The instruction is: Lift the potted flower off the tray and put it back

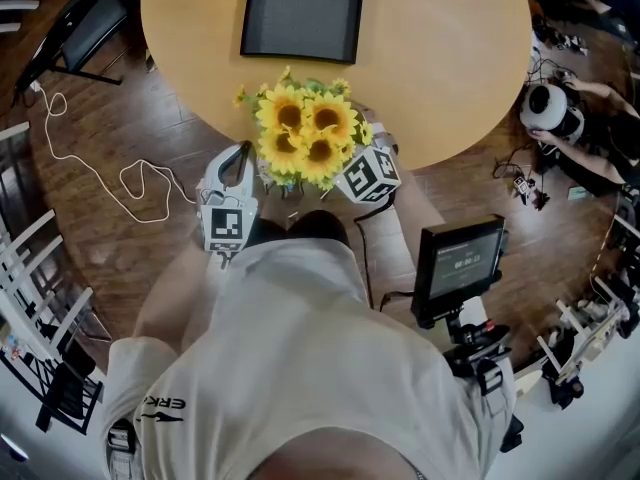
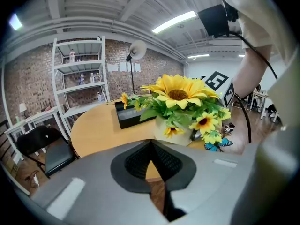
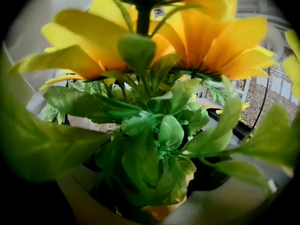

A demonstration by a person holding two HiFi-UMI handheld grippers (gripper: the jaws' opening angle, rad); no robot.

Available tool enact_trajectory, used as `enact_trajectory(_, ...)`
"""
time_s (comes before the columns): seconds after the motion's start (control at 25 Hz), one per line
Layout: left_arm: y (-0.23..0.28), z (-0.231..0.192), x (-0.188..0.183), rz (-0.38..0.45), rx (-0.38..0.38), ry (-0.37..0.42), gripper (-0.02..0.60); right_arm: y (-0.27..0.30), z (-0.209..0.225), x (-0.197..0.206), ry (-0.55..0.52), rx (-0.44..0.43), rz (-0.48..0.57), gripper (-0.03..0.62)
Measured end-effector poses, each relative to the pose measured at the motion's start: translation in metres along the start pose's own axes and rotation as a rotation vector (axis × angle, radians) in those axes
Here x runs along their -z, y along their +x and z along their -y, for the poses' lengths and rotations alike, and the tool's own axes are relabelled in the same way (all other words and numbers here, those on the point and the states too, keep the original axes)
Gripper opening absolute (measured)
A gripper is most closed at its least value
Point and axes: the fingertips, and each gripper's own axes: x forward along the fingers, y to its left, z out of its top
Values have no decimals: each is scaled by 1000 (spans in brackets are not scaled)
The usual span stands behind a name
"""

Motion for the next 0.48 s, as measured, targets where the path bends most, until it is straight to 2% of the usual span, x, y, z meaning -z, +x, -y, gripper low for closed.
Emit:
enact_trajectory(0.32, 8, 0, 1, -1, 6, 7, 2, 6, 0, 5, -56, -56, -9, 531)
enact_trajectory(0.48, 8, 0, -1, 0, 4, 1, 2, 6, 1, 4, -44, -70, -13, 534)
